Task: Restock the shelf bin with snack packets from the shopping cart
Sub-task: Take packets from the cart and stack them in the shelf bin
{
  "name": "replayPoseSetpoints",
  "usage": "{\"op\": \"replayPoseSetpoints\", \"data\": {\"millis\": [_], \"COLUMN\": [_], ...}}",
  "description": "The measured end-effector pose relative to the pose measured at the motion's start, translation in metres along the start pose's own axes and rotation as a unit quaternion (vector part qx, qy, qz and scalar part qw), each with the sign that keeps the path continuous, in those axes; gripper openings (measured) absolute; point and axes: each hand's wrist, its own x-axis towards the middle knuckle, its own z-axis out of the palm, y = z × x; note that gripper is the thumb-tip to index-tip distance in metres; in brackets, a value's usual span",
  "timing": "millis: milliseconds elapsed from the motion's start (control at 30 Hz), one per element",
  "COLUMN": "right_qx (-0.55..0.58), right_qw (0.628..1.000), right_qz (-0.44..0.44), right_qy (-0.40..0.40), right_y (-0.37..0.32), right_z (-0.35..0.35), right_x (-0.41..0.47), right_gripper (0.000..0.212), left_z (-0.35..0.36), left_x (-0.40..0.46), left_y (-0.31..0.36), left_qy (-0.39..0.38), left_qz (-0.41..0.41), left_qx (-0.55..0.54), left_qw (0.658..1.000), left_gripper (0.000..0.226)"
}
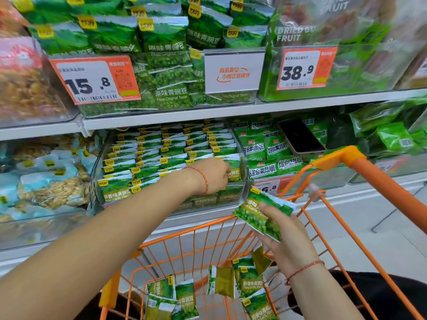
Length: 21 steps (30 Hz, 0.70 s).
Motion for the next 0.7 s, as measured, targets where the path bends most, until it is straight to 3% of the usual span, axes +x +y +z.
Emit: {"op": "replayPoseSetpoints", "data": {"millis": [67, 133, 233, 267, 367, 500, 567, 600, 700], "right_qx": [-0.024, -0.052, -0.075, -0.082, -0.078, -0.012, -0.002, 0.008, 0.028], "right_qw": [0.999, 0.995, 0.990, 0.989, 0.990, 0.989, 0.986, 0.986, 0.987], "right_qz": [-0.039, -0.078, -0.112, -0.111, -0.106, -0.144, -0.160, -0.157, -0.148], "right_qy": [-0.002, -0.018, -0.046, -0.056, -0.056, 0.024, 0.046, 0.049, 0.048], "right_y": [-0.009, -0.020, -0.034, -0.037, -0.028, -0.016, -0.010, -0.010, -0.008], "right_z": [0.005, 0.012, 0.019, 0.021, 0.021, 0.016, 0.009, 0.007, 0.005], "right_x": [0.004, 0.008, 0.014, 0.016, 0.027, 0.027, 0.029, 0.029, 0.032], "right_gripper": [0.022, 0.023, 0.040, 0.040, 0.021, 0.032, 0.019, 0.011, 0.017], "left_z": [0.002, 0.002, -0.004, -0.005, -0.003, -0.005, -0.005, -0.004, 0.003], "left_x": [-0.002, -0.003, -0.009, -0.011, -0.010, 0.000, 0.002, 0.002, 0.005], "left_y": [0.000, 0.004, 0.013, 0.015, 0.013, -0.003, -0.008, -0.008, 0.001], "left_qy": [0.000, -0.006, -0.044, -0.049, -0.008, 0.129, 0.189, 0.204, 0.221], "left_qz": [-0.007, -0.013, -0.003, 0.017, 0.063, -0.043, -0.083, -0.090, -0.080], "left_qx": [-0.041, -0.161, -0.438, -0.457, -0.393, -0.323, -0.263, -0.229, -0.119], "left_qw": [0.999, 0.987, 0.898, 0.888, 0.917, 0.937, 0.943, 0.947, 0.965], "left_gripper": [0.035, 0.034, 0.039, 0.046, 0.050, 0.037, 0.033, 0.031, 0.033]}}
